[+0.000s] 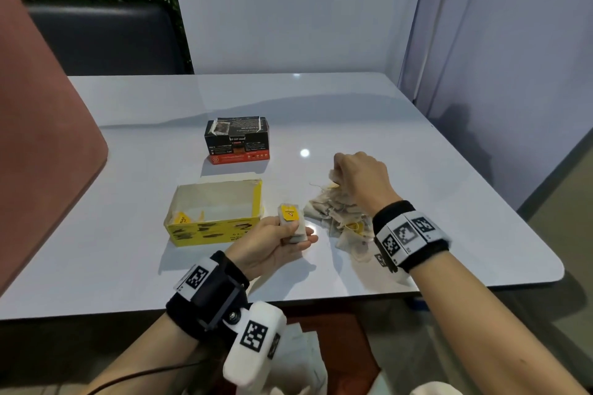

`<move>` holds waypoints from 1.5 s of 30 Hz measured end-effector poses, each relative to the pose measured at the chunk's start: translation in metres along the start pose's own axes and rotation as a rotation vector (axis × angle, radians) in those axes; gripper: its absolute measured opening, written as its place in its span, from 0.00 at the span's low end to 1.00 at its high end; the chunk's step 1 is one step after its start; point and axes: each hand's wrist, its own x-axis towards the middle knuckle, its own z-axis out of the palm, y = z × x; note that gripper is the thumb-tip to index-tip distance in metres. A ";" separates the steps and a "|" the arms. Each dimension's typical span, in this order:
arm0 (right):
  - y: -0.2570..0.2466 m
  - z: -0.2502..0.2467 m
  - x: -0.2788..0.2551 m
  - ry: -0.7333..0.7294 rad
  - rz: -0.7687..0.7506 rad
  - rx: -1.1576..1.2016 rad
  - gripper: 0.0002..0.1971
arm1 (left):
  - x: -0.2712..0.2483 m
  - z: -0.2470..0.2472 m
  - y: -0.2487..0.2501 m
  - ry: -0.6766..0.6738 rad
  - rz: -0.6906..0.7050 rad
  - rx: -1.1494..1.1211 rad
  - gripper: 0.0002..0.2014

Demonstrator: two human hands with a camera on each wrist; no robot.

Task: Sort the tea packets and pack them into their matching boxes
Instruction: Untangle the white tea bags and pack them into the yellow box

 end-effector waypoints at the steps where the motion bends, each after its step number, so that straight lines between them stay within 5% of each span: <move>1: 0.003 -0.002 0.000 0.055 0.024 0.069 0.08 | 0.000 0.001 0.000 0.003 -0.002 -0.013 0.12; 5: 0.009 -0.021 -0.011 0.294 0.246 0.773 0.04 | 0.001 0.005 0.003 -0.004 0.038 -0.065 0.14; 8: -0.007 -0.022 -0.041 0.129 0.382 1.468 0.06 | 0.003 0.008 0.003 -0.035 0.089 -0.090 0.15; 10: -0.021 -0.011 -0.061 0.002 0.416 1.626 0.11 | 0.004 0.011 0.003 -0.077 0.125 -0.102 0.15; 17: -0.036 0.009 -0.077 -0.130 0.409 1.517 0.13 | 0.000 0.010 0.002 -0.146 0.188 -0.053 0.19; 23: -0.037 0.014 -0.067 -0.037 0.369 1.175 0.08 | -0.001 0.011 -0.002 -0.125 0.193 0.052 0.19; 29: -0.048 0.019 -0.065 -0.014 0.412 1.242 0.08 | 0.001 0.012 -0.005 -0.104 0.155 -0.024 0.22; 35: -0.053 0.012 -0.067 -0.170 0.209 0.783 0.06 | 0.002 0.007 -0.007 -0.036 0.124 -0.092 0.12; 41: -0.013 -0.010 -0.043 -0.040 0.108 0.326 0.13 | -0.001 -0.002 -0.002 0.050 0.122 -0.049 0.12; 45: 0.010 0.003 -0.030 -0.271 0.013 -0.010 0.16 | -0.002 0.000 0.000 0.044 0.142 -0.037 0.11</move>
